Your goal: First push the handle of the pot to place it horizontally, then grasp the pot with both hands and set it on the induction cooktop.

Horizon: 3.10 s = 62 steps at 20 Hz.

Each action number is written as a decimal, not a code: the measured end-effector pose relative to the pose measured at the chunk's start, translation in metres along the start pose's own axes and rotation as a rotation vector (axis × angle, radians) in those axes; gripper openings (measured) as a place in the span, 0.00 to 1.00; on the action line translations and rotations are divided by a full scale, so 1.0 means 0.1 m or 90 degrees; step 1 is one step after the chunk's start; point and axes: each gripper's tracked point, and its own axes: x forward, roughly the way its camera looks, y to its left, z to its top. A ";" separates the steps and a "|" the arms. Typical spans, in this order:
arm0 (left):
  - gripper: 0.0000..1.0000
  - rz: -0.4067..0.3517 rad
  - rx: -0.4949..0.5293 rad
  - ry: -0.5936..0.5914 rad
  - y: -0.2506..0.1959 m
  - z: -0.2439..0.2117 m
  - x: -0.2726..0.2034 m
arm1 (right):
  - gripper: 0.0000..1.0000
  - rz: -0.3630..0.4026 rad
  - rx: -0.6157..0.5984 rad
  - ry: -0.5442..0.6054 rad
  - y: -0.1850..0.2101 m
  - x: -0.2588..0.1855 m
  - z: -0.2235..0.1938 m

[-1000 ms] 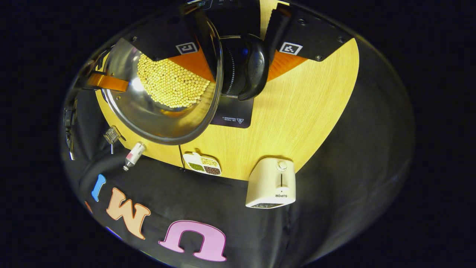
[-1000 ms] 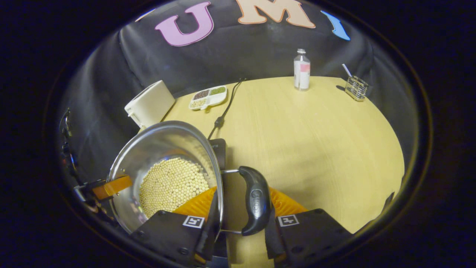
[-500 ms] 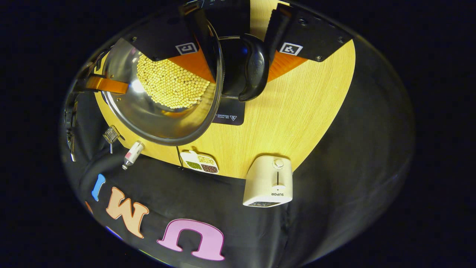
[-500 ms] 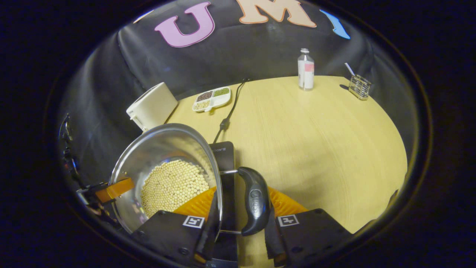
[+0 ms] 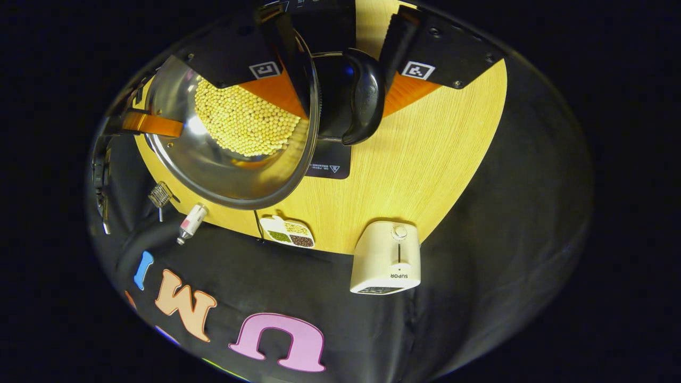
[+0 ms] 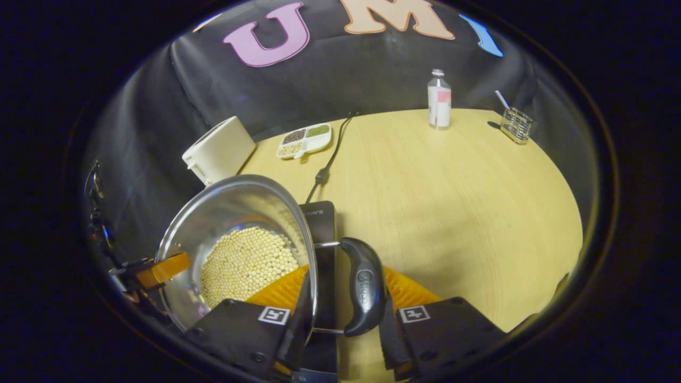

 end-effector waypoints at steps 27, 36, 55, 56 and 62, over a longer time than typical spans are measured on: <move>0.98 0.054 0.097 -0.240 -0.15 0.82 -0.51 | 0.94 0.046 -0.013 -0.151 -0.02 -0.54 0.75; 0.96 0.069 0.154 -0.407 -1.13 1.44 -1.56 | 0.94 0.122 -0.071 -0.322 -0.28 -1.57 1.52; 0.95 -0.090 0.081 -0.469 -3.99 0.82 -2.17 | 0.92 0.191 -0.038 -0.567 -2.12 -3.21 1.69; 0.96 -0.097 0.082 -0.470 -3.98 0.84 -2.15 | 0.93 0.188 -0.038 -0.577 -2.13 -3.24 1.71; 0.96 -0.105 0.074 -0.442 -3.82 0.80 -2.07 | 0.93 0.164 -0.048 -0.604 -2.18 -3.38 1.70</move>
